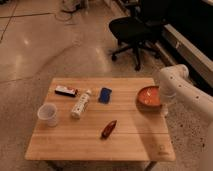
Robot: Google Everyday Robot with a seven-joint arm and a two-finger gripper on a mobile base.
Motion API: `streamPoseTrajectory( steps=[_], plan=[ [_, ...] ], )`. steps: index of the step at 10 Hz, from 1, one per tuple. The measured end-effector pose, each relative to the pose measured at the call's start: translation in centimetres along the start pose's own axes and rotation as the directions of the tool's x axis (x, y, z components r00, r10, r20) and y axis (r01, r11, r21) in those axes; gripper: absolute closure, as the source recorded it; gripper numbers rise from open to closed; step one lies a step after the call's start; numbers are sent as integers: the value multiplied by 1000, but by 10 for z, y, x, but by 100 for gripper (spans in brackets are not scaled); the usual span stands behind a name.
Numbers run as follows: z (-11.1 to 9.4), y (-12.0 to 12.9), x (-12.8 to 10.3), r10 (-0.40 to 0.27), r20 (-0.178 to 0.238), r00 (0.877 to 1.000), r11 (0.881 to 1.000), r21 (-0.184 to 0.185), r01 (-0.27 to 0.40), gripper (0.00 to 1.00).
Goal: Drag the ceramic bowl in a circle
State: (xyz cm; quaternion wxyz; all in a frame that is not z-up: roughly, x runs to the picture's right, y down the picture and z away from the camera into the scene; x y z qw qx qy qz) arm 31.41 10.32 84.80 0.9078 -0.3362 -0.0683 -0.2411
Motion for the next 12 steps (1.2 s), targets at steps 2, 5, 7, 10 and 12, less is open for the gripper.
streamPoseTrajectory(
  steps=[2,5,7,10,12],
  plan=[
    [1,-6,-30,-58,46,997,998,8,58,78],
    [7,-15,-60,-113,104,988,994,20,111,47],
    [14,-18,-68,-123,133,983,992,22,122,27],
    [13,-26,-66,-134,146,980,991,41,130,20],
    [8,-36,-59,-133,129,983,990,71,124,20]
  ],
)
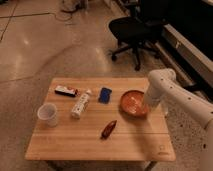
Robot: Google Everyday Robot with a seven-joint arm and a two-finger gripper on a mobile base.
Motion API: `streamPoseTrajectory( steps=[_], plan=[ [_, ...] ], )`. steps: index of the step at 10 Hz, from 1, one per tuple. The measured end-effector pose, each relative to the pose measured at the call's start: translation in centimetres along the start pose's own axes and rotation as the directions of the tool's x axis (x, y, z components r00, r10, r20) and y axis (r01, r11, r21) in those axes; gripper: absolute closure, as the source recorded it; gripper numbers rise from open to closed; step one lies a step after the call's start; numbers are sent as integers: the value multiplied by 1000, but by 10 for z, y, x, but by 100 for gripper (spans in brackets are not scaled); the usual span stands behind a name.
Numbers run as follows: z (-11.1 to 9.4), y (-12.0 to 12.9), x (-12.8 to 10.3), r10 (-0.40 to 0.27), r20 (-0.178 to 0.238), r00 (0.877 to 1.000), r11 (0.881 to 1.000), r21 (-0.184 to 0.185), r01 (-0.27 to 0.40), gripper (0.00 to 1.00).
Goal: Drag the ceramic bowl in a circle
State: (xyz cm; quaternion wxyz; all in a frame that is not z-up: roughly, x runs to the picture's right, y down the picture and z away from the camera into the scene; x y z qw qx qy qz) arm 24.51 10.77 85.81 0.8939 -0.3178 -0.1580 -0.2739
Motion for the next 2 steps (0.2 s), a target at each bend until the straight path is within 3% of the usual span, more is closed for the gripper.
streamPoseTrajectory(
  steps=[2],
  plan=[
    [0,-1,-1,-2,0,1000,1000,-1,2,20]
  ],
)
